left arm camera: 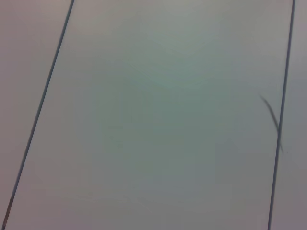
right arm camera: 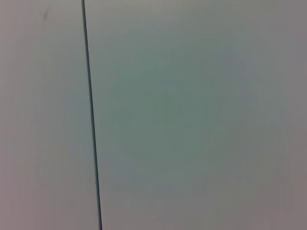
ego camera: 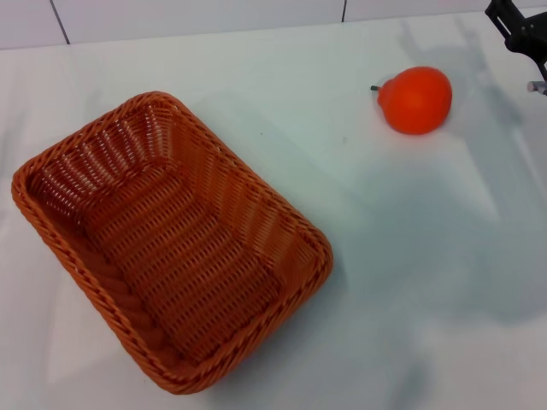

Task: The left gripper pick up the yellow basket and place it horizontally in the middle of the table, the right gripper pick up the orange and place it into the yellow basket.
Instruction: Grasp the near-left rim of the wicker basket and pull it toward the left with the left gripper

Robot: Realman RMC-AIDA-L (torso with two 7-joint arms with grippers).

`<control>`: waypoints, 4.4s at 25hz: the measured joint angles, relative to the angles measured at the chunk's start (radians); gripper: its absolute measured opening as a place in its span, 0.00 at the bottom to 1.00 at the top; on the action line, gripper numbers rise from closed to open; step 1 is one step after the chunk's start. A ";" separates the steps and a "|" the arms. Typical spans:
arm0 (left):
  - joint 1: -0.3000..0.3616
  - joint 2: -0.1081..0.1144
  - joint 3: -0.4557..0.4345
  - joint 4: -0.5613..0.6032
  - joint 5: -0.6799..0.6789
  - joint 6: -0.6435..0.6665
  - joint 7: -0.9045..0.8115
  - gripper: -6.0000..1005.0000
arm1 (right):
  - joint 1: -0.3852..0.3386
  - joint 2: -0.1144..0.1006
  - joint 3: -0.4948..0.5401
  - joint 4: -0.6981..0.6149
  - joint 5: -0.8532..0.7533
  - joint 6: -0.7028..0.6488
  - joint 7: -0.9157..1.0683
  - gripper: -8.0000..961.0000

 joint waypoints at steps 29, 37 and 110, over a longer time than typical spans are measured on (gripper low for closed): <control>-0.081 0.125 0.369 0.426 0.425 -0.026 -1.021 0.87 | 0.005 0.000 -0.005 0.000 -0.007 0.000 0.000 0.98; -0.228 0.179 0.415 0.574 0.886 0.033 -1.265 0.87 | 0.005 0.001 -0.016 0.001 -0.008 0.006 0.000 0.98; -0.383 0.053 0.508 0.932 1.641 -0.074 -1.391 0.21 | 0.002 0.003 -0.046 0.002 -0.008 0.037 0.002 0.96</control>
